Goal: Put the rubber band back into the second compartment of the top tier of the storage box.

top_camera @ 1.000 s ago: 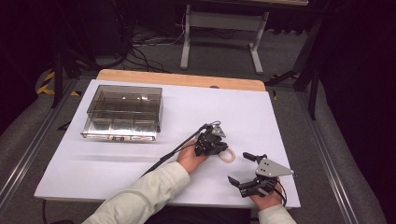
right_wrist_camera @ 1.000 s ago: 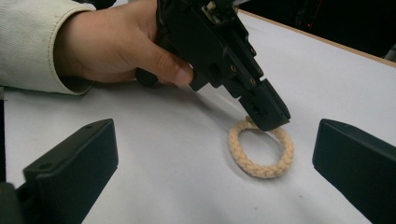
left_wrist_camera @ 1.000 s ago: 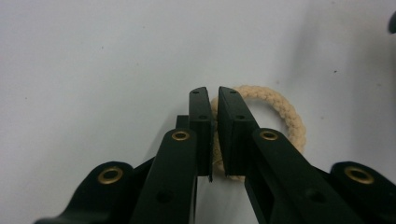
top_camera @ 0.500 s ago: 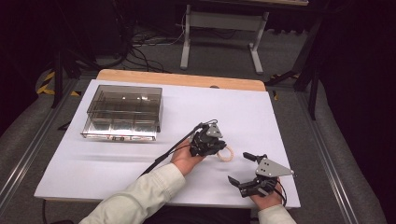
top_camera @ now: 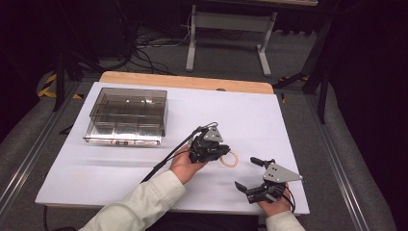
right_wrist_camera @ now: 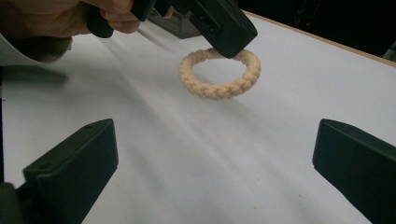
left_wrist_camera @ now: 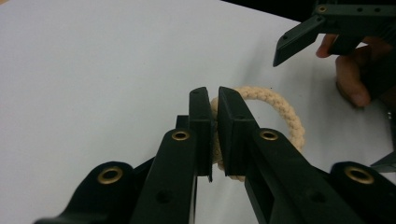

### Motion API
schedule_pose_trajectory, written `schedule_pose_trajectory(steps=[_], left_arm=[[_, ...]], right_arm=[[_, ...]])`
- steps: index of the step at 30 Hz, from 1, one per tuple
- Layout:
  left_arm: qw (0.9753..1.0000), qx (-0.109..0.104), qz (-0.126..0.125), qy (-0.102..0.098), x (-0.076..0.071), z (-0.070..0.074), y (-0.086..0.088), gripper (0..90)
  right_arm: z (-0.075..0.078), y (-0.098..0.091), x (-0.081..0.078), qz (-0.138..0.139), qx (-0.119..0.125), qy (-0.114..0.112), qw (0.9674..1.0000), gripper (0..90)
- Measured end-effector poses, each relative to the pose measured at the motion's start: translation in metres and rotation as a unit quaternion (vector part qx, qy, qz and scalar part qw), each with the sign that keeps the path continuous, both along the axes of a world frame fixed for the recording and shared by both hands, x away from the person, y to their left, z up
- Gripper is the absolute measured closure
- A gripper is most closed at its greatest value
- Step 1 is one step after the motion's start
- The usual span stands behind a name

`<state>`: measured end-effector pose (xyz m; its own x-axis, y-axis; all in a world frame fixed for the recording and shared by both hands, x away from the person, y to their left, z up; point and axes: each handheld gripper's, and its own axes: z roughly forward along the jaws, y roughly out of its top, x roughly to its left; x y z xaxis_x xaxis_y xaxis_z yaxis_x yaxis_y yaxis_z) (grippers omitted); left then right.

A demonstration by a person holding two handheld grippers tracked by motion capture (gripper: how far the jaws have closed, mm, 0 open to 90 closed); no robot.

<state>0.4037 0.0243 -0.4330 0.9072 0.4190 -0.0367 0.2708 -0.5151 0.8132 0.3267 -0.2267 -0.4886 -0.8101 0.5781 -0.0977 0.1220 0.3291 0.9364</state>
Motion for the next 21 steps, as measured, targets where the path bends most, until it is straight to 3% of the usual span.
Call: schedule_pose_trajectory(steps=[15,21], left_arm=[[0.9996,-0.021,-0.007,-0.017,-0.02,0.017,0.027,84.6],[0.9989,-0.043,-0.002,-0.018,-0.027,0.027,0.044,84.6]], right_arm=[[0.0,0.0,0.0,0.0,-0.002,-0.001,1.0,0.7],[0.0,0.001,0.0,0.0,-0.003,0.0,1.0,0.8]])
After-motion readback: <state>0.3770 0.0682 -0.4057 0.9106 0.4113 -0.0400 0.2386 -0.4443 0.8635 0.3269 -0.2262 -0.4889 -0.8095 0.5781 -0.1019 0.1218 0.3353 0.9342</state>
